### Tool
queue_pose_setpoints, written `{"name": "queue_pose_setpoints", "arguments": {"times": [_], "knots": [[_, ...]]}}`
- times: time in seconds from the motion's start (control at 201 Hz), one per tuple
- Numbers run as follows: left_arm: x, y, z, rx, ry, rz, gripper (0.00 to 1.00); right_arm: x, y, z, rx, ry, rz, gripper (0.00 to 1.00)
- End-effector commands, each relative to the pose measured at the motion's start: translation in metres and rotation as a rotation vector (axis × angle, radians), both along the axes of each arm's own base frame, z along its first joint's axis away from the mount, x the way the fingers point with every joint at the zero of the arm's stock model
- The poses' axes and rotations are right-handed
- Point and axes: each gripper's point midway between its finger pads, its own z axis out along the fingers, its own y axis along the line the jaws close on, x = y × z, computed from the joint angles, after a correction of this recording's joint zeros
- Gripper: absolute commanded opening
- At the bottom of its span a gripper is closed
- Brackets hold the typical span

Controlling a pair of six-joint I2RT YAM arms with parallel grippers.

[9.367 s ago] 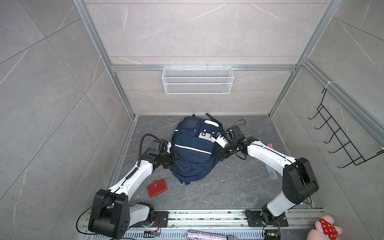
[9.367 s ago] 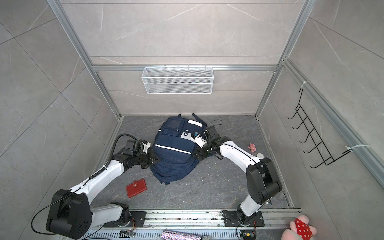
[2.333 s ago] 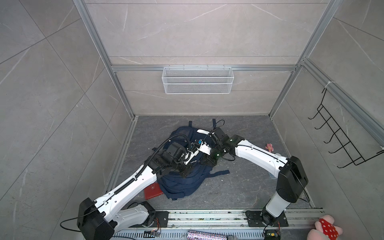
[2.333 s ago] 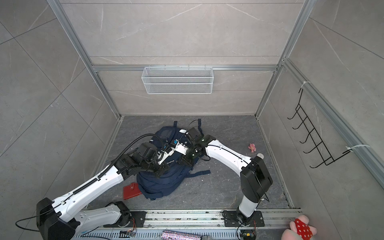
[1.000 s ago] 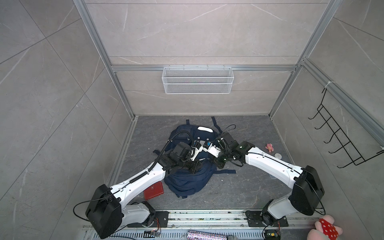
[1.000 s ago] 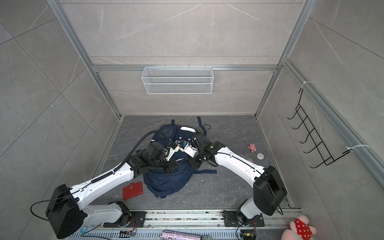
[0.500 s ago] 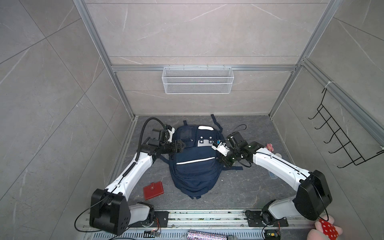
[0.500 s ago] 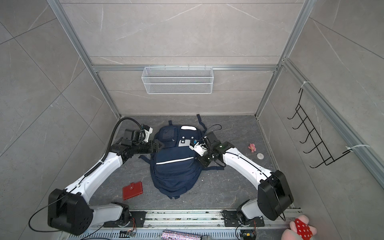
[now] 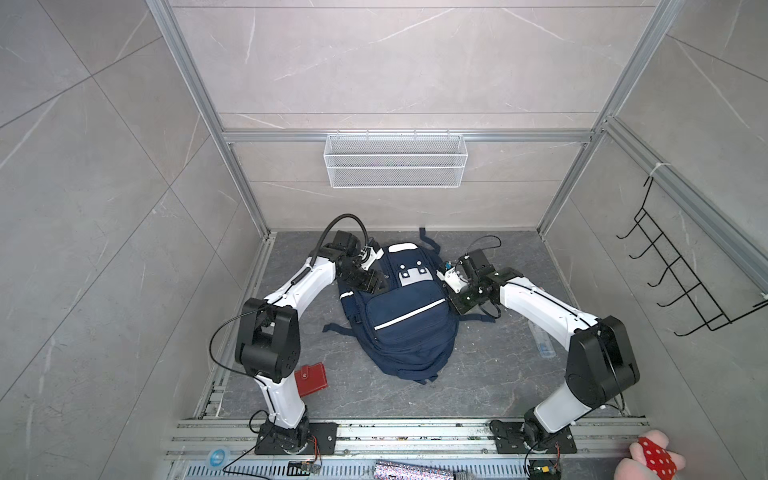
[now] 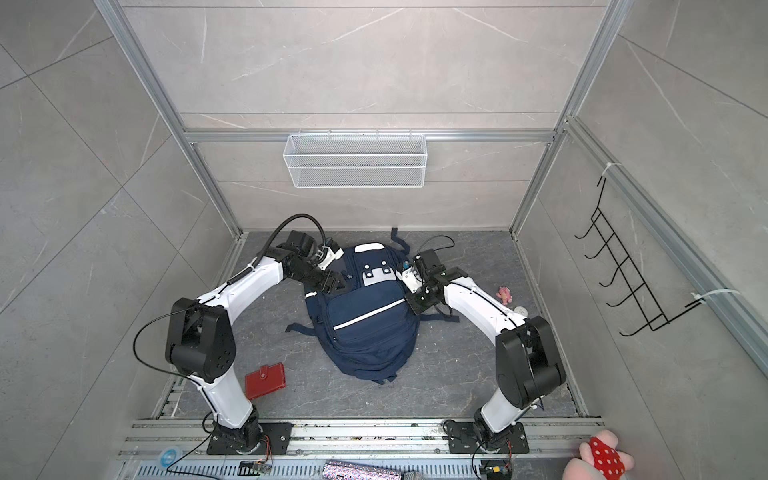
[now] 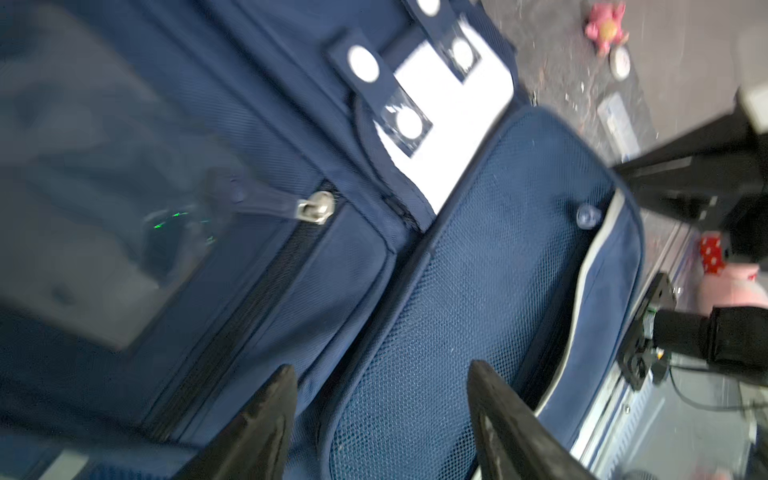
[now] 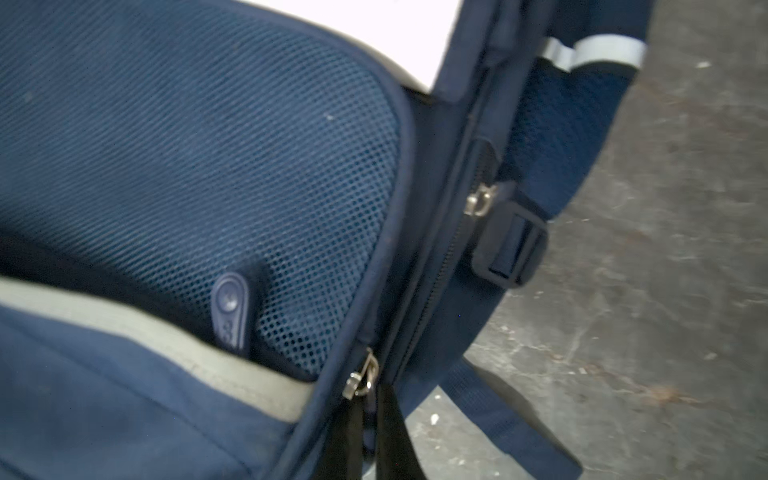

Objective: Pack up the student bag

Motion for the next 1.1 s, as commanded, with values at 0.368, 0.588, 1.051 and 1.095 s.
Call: {"name": "queue_pose_setpoints", "arguments": {"times": [0.368,0.588,1.051,1.095], "knots": [[-0.008,-0.023,-0.019,0.078,0.003,-0.151,0.5,0.034,-0.012,-0.013,-0.066,0.011,-0.073,0.0],[0.005,-0.029,-0.049,0.08,0.022,-0.112,0.5,0.044,-0.01,-0.013,-0.077,-0.002,-0.065,0.0],[-0.011,-0.038,-0.051,0.047,0.049,-0.094,0.16,0.054,-0.012,-0.008,-0.12,-0.038,-0.042,0.0],[-0.013,-0.038,-0.049,0.034,0.048,-0.09,0.08,0.054,-0.013,-0.008,-0.119,-0.039,-0.047,0.0]]}}
